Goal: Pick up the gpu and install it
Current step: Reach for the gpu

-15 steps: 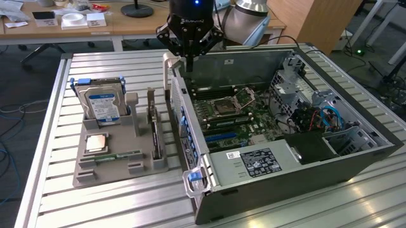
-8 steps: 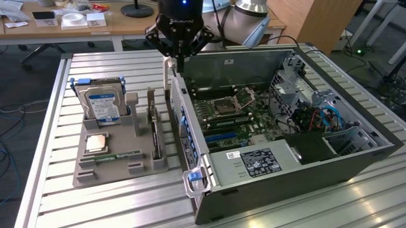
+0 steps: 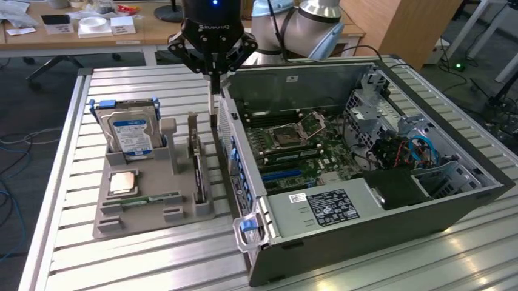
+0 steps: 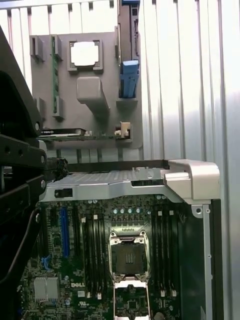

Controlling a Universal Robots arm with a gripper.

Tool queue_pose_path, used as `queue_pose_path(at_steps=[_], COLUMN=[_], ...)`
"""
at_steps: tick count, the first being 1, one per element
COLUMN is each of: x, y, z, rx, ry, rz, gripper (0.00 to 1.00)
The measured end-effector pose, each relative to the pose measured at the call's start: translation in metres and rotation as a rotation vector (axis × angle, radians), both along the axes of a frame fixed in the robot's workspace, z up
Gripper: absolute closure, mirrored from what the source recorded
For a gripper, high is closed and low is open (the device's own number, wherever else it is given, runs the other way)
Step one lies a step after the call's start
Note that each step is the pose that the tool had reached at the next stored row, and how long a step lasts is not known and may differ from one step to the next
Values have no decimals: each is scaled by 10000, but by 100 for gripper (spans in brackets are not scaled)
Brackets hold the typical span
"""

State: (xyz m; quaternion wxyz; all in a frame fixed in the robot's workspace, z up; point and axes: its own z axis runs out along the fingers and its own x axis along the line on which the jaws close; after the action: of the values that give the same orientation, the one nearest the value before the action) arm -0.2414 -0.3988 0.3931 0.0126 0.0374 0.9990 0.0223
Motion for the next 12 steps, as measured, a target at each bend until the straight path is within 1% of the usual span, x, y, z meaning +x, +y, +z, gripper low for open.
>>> queue_pose_path(at_steps=[7, 10, 12], x=[-163, -209, -212], y=[0, 0, 0], z=[-1, -2, -2], rx=[0, 0, 0], ry=[1, -1, 0], rz=[-1, -1, 1], gripper=[89, 89, 89])
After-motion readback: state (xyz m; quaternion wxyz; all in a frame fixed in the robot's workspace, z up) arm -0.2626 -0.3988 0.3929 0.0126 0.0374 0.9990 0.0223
